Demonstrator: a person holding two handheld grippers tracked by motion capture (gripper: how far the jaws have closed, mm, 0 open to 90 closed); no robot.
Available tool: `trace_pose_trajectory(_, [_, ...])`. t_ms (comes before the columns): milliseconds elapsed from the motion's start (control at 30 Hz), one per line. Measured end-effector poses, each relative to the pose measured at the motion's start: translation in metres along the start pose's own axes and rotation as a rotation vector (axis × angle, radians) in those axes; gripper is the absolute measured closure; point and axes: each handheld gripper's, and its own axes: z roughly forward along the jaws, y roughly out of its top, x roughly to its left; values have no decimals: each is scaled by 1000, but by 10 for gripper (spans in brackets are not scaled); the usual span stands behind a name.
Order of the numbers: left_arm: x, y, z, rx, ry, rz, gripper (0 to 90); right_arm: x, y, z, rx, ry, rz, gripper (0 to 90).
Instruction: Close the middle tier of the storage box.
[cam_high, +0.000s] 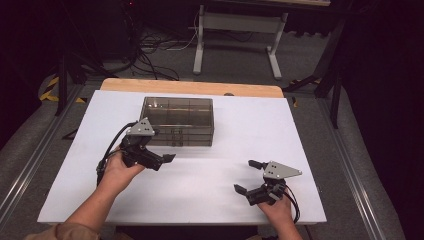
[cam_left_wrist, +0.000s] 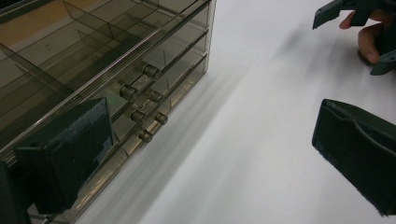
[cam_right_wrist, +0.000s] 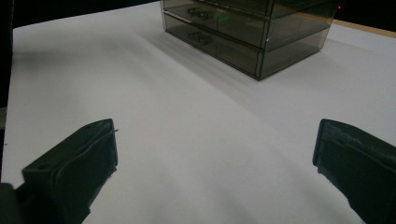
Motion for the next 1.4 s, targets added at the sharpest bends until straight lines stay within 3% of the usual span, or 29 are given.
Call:
trace_pose_trajectory(133, [-1,-4,-3,-20,14,2,1,0,0,0,-1,1,0,5])
trace_pose_trajectory(267, [1,-13,-10,-80,13,0,2,0,0,0,-2,3,2,5])
trace_pose_trajectory(533, [3,-37,-20,-100,40,-1,2,0,0,-1,-4,5,2,4])
trace_pose_trajectory(867, [11,-65,-34,-149,64,-32,2,0,0,-1,-5,5,1,4])
trace_pose_trajectory(1400, [18,-102,-41,-204,83,-73,2,0,1,-1,-7,12,-5,4])
